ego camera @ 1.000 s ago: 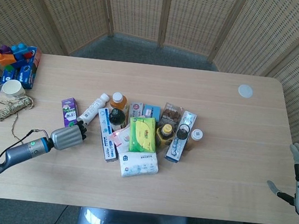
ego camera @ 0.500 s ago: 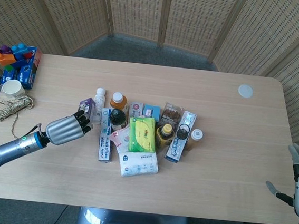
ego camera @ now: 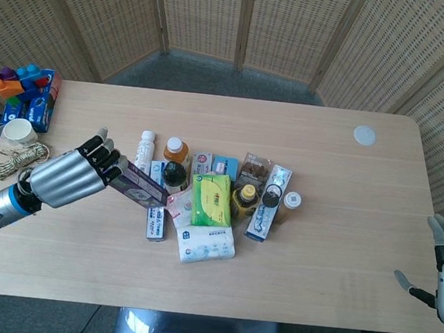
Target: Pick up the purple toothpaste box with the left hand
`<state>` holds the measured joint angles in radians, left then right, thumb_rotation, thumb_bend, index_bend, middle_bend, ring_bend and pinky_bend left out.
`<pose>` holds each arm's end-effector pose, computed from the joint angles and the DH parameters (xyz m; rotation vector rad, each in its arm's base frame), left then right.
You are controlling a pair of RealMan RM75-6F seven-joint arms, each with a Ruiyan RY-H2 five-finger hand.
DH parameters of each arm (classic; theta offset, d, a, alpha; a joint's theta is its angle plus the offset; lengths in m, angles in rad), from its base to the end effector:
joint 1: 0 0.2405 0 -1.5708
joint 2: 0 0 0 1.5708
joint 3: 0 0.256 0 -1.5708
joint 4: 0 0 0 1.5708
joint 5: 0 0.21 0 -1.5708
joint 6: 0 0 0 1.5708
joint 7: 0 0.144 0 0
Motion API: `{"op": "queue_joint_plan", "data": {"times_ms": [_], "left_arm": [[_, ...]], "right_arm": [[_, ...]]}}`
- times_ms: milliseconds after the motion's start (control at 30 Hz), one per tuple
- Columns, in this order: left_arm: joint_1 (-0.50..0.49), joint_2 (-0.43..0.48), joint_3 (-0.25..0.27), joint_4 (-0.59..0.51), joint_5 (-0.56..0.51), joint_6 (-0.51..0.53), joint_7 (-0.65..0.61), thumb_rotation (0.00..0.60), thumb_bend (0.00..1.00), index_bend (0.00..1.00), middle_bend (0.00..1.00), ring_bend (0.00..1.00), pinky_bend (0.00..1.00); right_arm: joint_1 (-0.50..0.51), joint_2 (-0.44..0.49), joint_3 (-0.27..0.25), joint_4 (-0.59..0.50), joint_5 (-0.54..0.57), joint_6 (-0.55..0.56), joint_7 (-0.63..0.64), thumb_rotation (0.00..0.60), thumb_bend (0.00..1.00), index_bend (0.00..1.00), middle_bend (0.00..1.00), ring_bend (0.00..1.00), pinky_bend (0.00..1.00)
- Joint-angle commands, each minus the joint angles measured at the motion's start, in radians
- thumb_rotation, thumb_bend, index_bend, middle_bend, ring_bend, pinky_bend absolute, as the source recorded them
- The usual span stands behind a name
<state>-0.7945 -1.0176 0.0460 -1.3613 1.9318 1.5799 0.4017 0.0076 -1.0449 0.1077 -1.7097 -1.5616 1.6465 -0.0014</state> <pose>-0.1411 0.3217 0.1839 -1.8943 0.5799 -1.0179 -0.2882 -0.1662 0.1995 1.2696 -0.7736 1.0349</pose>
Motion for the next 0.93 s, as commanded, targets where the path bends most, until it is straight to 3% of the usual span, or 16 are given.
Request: {"op": "queue_joint_plan", "data": {"times_ms": [33, 367, 933], "left_arm": [[0.012, 0.049, -0.032, -0.044, 0.001, 0.011, 0.016, 0.6, 0.0, 0.76, 0.58, 0.47, 0.39], [0.048, 0.102, -0.081, -0.068, 0.009, 0.017, 0.002, 0.6, 0.0, 0.76, 0.58, 0.47, 0.39], [0.078, 0.098, -0.125, -0.068, 0.044, -0.013, 0.005, 0.6, 0.0, 0.76, 0.57, 0.47, 0.39]], "right_arm": [[0.0, -0.001, -0.001, -0.001, -0.001, -0.001, -0.002, 0.6, 0.0, 0.0, 0.0, 0.0, 0.0], [0.0, -0.003, -0.002, -0.003, -0.004, 0.001, -0.01, 0.6, 0.0, 0.0, 0.0, 0.0, 0.0], [-0.002, -0.001, -0.002, -0.003, -0.005, 0.003, -0.007, 0.6, 0.0, 0.0, 0.0, 0.0, 0.0]]}}
